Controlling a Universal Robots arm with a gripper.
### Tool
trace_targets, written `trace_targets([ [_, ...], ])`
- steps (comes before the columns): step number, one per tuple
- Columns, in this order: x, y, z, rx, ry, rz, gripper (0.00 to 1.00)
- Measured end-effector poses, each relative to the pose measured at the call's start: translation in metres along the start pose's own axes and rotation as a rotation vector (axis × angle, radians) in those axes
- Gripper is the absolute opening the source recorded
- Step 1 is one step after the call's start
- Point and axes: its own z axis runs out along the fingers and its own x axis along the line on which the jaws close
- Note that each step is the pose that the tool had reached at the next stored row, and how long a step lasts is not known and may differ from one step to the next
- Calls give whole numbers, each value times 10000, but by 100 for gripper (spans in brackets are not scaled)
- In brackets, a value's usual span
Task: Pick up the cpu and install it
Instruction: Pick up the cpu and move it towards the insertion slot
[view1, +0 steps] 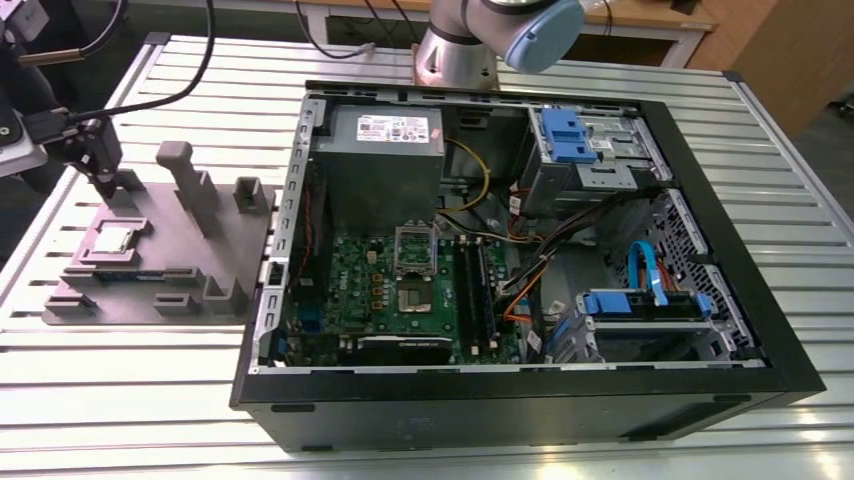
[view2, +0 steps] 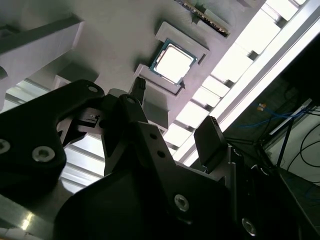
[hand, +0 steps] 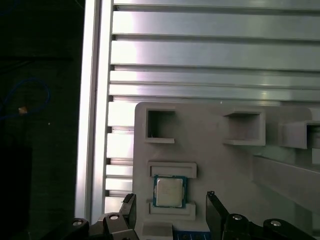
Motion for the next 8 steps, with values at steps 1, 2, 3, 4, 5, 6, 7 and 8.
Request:
trace_targets([
  [1,0,-1,10,-1,-1,-2,66],
  [2,0,-1,14,0,1,-3,66],
  [3,0,-1,14,1,3,-3,66],
  [4,0,-1,14,1,3,-3,66],
  [5,0,-1,16,0,1,-3,66],
  [6,0,-1,16,0,1,-3,66],
  [7,0,-1,16,0,1,-3,66],
  [8,0,-1,16,0,1,-3,66],
])
